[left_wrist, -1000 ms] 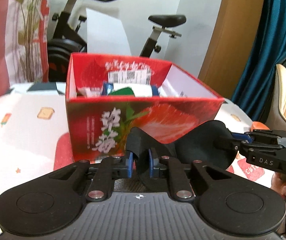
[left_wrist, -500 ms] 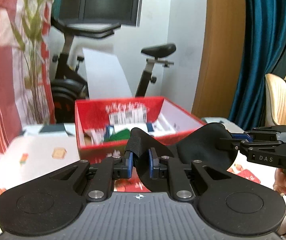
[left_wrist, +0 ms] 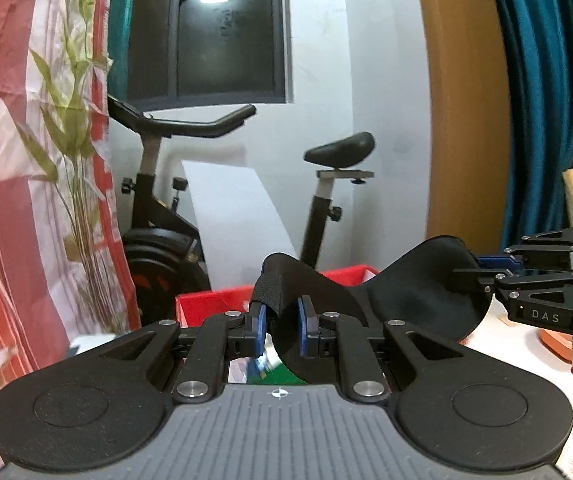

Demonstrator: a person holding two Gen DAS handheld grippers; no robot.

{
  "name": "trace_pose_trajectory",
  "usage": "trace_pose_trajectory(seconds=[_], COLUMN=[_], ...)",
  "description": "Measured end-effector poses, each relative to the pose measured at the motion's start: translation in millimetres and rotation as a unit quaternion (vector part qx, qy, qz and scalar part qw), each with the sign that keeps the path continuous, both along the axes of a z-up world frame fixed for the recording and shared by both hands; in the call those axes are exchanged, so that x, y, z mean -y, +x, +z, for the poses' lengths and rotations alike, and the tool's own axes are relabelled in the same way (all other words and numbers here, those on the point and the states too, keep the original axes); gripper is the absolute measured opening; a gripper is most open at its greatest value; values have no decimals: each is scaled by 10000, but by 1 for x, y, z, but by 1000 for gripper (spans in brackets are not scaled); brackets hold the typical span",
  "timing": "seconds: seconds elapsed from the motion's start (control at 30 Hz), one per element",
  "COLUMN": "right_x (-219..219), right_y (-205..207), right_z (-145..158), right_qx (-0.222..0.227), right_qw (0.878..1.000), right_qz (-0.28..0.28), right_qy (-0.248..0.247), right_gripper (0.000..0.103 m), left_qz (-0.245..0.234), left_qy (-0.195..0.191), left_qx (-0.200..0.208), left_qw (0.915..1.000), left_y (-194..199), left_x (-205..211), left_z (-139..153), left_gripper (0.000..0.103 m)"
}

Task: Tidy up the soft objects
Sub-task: 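Lift the black eye mask with both grippers over the red box, then open both grippers to drop the eye mask into the box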

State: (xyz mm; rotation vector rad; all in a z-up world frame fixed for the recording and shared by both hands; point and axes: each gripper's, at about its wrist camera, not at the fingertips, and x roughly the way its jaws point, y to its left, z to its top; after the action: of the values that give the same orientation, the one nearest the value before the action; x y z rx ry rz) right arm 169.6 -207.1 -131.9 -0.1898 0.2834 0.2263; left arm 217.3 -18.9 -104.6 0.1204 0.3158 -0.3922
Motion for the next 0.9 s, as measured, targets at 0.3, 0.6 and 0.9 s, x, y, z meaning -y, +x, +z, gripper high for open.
trace_pose_trajectory(seconds=[0.3,0.6,0.9], right_x=[0,-3,5], right_y=[66,106,124], right_z=[-25,-61,-77], right_qx=[-120,-991,-1414], right_qw=[9995,9945,9873], right_qz=[-280,-249,-466], right_qy=[-25,222,550], right_gripper=[15,15,16], left_qz=[328,363,370], left_qy=[-74,-35,180], left_qx=[-756,-1641,-1791], left_qw=[9966,9858,9830], left_y=[59,92,103], left_x=[20,15,18], left_z=[-28,-59,-68], left_gripper=[17,17,17])
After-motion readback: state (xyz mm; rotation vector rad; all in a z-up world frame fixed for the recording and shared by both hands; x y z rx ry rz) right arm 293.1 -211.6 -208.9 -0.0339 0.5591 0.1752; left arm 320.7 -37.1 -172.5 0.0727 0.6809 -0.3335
